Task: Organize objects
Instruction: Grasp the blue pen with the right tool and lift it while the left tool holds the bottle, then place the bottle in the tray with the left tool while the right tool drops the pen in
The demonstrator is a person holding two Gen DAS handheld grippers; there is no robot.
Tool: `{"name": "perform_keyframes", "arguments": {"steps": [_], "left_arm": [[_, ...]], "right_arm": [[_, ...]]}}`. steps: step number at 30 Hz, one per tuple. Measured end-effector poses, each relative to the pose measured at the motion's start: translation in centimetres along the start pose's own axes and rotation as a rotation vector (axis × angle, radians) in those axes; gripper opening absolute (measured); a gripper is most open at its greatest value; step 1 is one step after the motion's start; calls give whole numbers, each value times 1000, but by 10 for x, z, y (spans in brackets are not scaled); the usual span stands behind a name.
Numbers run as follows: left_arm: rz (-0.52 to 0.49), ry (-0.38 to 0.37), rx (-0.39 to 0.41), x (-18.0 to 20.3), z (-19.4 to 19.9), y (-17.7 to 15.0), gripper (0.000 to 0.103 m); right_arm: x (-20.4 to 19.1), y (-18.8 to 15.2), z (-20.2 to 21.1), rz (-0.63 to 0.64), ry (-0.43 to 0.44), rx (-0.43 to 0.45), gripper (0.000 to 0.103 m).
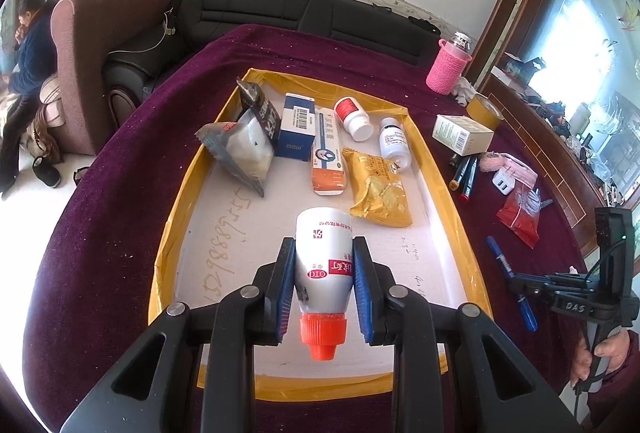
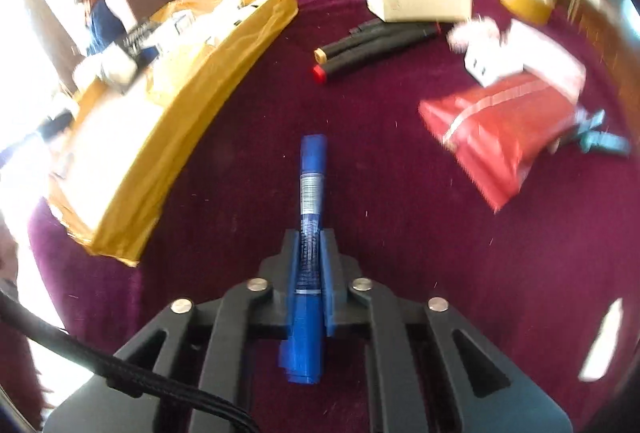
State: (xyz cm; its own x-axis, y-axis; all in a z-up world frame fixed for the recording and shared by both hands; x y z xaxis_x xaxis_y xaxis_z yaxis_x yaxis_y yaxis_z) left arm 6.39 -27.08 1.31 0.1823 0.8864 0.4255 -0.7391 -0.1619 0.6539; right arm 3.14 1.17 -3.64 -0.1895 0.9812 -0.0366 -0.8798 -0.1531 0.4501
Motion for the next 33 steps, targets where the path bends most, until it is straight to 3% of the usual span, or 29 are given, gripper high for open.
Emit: {"name": "perform_keyframes", "arguments": {"steps": [8,14,20,23,27,28,30,33], "left_arm": [[-15,45,-11,-2,3,6,23],[-46,67,-95,-4,-24,26,23],[-45,143,-158,-21,-61,39,23],[-11,168,-161,-37,-69,43,23],[44,115,-120,-43,-58,43,24],[42,113,-111,-42,-53,43,26],[36,114,-85,-38,-38,42,42],[43,89,-19,-32,-13,45,51]], "right_arm": [[1,15,22,-160,256,9,7],[-42,56,43,-142,416,12,8],[-116,76,16,-42,435,-72,8],[-143,81,-2,3,389,-86,8],[-162,76,-21,36,362,-120,8],[-166,75,-25,47,364,-132,9],[-170,71,-30,58,371,-147,9],[-174,69,-32,70,360,-143,15]]}}
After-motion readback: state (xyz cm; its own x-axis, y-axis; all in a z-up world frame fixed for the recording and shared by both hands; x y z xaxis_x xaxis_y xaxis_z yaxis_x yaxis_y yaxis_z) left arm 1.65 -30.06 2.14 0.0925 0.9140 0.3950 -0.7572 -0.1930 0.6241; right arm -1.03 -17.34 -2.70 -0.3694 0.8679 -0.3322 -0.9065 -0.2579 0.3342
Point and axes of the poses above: each gripper's, at about its wrist camera, not at the fingertips, and z roughly against the way its jaws point, x to its right, y to its top, the point moved 7 cm from there along -z, roughly the way its jaws point, and after that the axes turned 14 degrees about -y, right-handed, at the moved point
